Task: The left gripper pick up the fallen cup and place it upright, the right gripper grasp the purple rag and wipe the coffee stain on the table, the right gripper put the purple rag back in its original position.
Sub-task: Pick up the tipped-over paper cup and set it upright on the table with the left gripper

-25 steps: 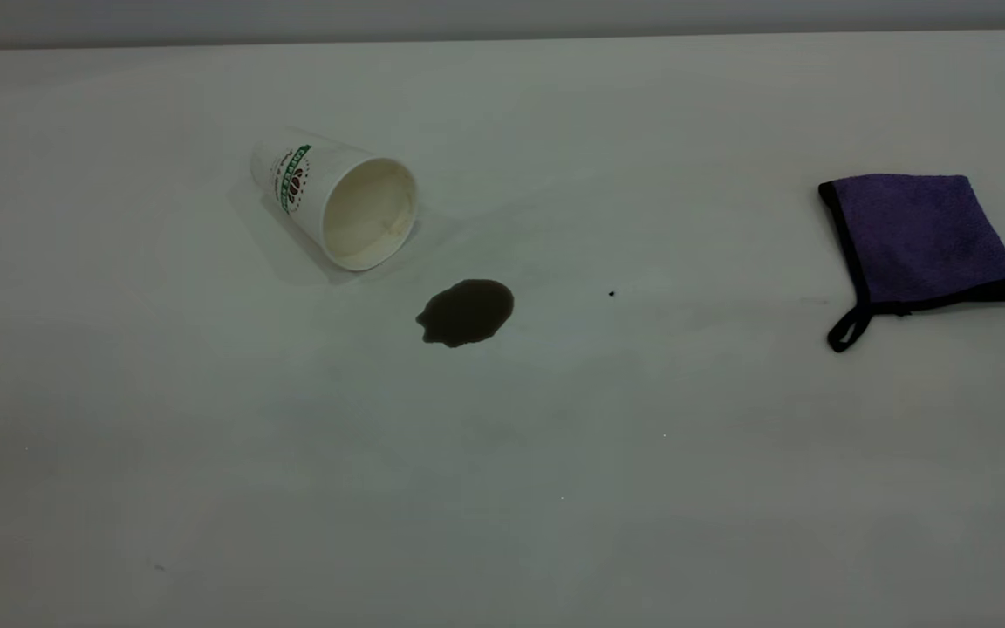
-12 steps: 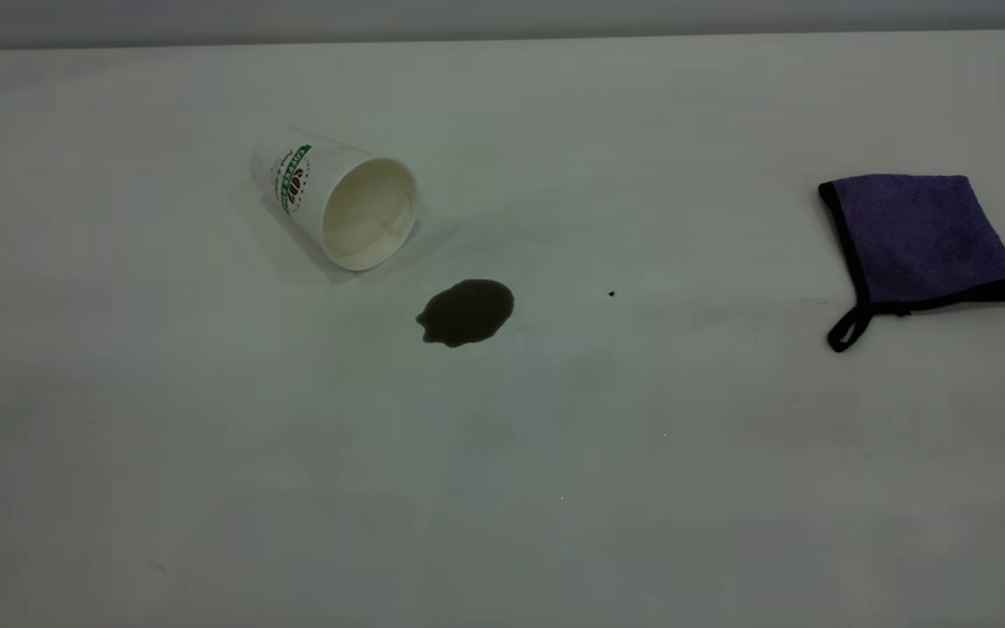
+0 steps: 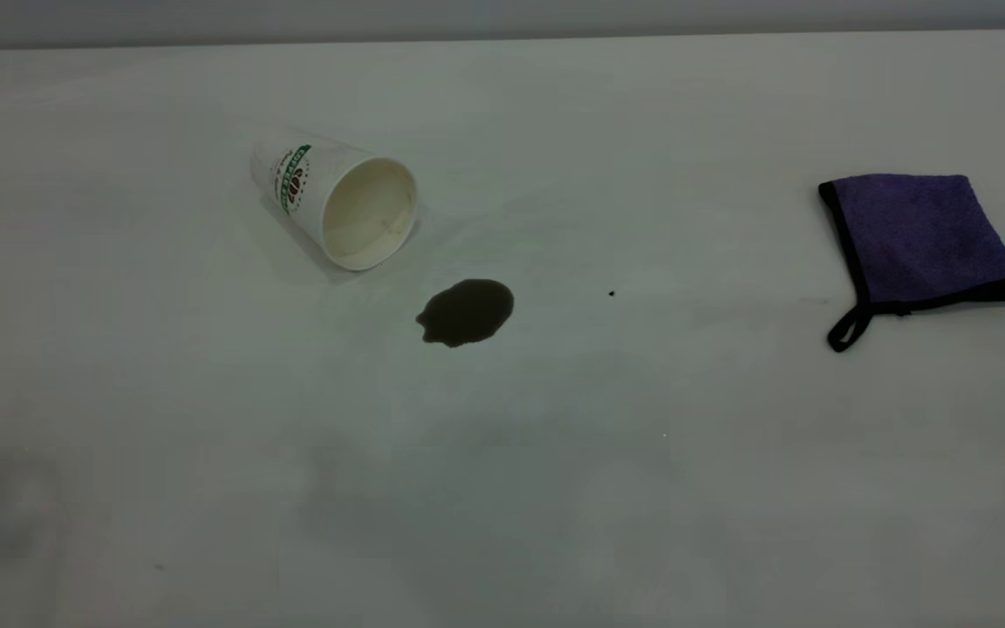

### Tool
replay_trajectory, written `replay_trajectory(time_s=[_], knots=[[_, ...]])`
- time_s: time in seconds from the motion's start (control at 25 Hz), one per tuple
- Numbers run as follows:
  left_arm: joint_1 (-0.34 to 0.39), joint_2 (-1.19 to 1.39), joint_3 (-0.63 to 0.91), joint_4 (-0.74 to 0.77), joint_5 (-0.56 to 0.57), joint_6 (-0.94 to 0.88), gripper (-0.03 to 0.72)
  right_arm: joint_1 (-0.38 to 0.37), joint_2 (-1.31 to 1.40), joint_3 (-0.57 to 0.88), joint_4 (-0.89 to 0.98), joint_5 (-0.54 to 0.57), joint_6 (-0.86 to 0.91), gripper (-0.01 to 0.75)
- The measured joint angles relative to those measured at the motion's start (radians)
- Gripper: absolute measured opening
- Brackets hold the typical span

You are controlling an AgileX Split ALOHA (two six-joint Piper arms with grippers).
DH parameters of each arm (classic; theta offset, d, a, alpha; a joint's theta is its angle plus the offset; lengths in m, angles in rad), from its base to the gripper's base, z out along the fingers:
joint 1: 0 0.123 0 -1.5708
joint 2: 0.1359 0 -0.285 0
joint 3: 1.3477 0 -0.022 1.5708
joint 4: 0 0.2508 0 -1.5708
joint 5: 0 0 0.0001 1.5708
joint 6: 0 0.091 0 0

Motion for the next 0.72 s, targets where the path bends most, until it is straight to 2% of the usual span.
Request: replay_trajectory(time_s=[0.12,0.2,0.48,0.6,0.72], knots=[[-0.079,0.172,-0.074,0.018,-0.016,-0.002,0.688,0.000,0.000,0.000,0.000,0.000,0.000,0.238],[-0.158,0.283,-0.123,0.065,-0.017,-0.042,0.708,0.000,0.000,0.000,0.000,0.000,0.000,0.238],[-0.450,0.642,-0.252,0.371,-0.024,-0.341,0.698,0.000,0.000,0.000,0.000,0.000,0.000,0.238],[-0.543,0.769,-0.286,0.487,-0.031,-0.455,0.694,0.000,0.000,0.000,0.000,0.000,0.000,0.238],[-0.600,0.901,-0.312,0.601,-0.033,-0.557,0.690,0.000,0.000,0.000,0.000,0.000,0.000,0.238]])
